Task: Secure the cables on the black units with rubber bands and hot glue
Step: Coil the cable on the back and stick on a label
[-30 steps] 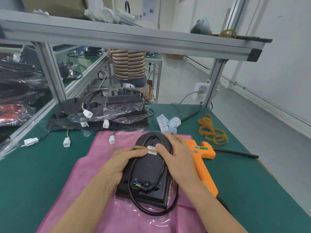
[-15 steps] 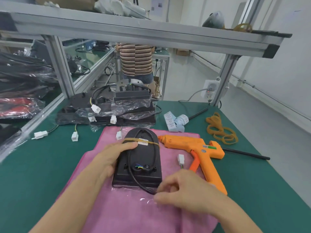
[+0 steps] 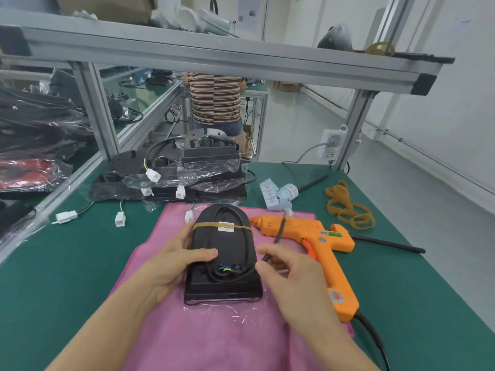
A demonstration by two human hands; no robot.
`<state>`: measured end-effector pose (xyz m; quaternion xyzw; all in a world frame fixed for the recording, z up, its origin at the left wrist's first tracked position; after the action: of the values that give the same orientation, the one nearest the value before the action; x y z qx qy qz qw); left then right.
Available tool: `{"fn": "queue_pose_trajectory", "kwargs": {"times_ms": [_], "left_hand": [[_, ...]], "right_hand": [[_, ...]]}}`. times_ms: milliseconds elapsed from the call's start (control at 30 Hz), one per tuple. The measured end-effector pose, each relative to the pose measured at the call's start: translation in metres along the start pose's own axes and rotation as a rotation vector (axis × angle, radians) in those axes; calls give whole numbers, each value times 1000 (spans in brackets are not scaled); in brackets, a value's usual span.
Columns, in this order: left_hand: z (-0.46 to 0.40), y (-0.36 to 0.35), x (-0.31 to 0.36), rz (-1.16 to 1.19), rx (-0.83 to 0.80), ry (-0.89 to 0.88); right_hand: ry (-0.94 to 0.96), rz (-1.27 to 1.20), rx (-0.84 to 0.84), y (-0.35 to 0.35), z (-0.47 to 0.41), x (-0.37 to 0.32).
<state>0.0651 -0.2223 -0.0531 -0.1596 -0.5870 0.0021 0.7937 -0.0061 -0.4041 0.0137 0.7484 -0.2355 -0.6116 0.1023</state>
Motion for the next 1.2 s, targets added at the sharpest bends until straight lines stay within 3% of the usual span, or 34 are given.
{"fn": "queue_pose_trajectory", "kwargs": {"times_ms": [300,467,700,900,1033,1200], "left_hand": [[0,4,-3,191,58,-89],[2,-5,-3,186,-26,-74],[19,-30,17,-144,-259,-171],[25,-34,25,-240,-210,-321],[21,-19,21,-98,-164,-268],[19,-20,16,-196,-183,-302]], "right_hand": [[-78,-14,-127,-20,-41,5],[-538,-603,-452,-52,-27,28],[-577,-697,-322,-51,-27,45],[-512,-739,-329,-56,-30,39],[-497,-719,-345,-53,-34,38],[-462,-735,-400,-58,-33,36]]}}
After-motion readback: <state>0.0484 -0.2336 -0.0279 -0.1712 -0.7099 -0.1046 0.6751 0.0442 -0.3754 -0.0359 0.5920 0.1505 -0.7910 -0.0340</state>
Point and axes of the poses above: each hand's wrist, its own z-axis away from the middle knuckle, its own y-axis out of the back of the hand, x = y × z, the point moved 9 cm from there along -z, towards the middle knuckle, and after that the axes turned 2 degrees about x, right-handed, at the moved point
